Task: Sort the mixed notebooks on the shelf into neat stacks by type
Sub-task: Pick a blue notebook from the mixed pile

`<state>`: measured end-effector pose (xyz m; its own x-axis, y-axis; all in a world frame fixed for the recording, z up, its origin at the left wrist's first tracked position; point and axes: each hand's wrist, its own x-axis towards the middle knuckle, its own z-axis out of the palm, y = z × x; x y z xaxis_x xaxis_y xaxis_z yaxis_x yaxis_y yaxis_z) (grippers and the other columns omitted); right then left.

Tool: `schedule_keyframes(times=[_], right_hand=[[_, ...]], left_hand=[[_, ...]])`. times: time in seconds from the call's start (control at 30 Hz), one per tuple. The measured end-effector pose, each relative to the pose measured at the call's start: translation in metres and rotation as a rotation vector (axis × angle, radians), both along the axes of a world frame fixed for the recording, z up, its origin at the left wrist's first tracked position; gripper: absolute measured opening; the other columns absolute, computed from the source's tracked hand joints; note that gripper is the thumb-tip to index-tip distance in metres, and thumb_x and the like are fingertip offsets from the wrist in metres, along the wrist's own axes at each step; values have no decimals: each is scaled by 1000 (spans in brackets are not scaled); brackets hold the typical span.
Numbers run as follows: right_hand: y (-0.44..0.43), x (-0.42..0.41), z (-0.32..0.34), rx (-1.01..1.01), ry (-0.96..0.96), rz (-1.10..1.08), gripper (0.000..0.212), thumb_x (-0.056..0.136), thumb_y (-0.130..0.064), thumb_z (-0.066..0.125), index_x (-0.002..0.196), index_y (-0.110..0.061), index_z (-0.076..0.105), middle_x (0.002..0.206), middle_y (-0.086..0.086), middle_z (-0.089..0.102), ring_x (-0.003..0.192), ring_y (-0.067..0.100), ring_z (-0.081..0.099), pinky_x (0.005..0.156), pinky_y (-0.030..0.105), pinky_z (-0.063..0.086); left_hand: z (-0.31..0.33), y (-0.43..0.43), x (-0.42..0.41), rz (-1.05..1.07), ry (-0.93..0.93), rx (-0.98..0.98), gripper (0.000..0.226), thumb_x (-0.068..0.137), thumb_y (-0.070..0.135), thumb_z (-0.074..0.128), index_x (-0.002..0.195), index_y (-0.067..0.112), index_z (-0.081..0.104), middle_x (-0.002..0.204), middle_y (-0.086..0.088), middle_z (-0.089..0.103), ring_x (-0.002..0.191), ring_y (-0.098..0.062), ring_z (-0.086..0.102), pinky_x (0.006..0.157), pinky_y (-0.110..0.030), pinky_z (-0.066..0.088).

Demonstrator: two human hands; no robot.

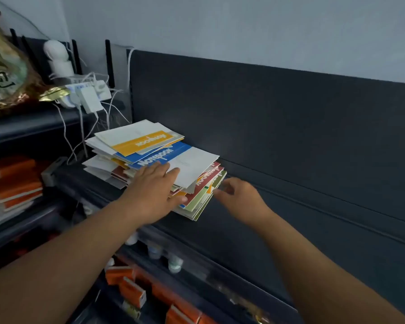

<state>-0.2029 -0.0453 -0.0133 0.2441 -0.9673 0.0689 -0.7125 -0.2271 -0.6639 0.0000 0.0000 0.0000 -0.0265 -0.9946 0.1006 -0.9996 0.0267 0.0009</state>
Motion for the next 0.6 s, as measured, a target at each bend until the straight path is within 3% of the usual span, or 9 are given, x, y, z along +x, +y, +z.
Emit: schedule_keyframes(times=[0.13,0.23,0.37,0.6], right_hand=[[-18,4,-6,135,-167,-14,26,94,-36,58,103,-12,65,104,4,68,93,23,67,83,39,54],[-27,9,-7,260,-317,-27,19,95,-34,58,93,-17,66,97,6,70,81,18,67,82,37,56],[-35,20,-4,391,-392,-57,23,96,-36,58,104,-15,64,104,8,68,89,20,69,76,28,59],[-44,47,-1,552,-518,-196,27,95,-31,60,112,-10,63,97,11,70,79,19,70,61,25,56]], left_hand=[[-7,-19,4,19,-9,31,78,93,62,37,154,23,8,162,-4,6,149,-25,1,121,-44,6],[-8,-34,9,-7,-6,20,79,92,63,36,154,22,8,162,-4,6,149,-23,1,121,-44,4],[-12,-47,19,-62,-8,31,79,92,63,38,154,23,9,162,-2,10,149,-22,5,121,-42,5],[-14,-55,29,-203,47,-22,50,96,56,35,137,28,43,138,6,48,125,-14,44,102,-34,37]])
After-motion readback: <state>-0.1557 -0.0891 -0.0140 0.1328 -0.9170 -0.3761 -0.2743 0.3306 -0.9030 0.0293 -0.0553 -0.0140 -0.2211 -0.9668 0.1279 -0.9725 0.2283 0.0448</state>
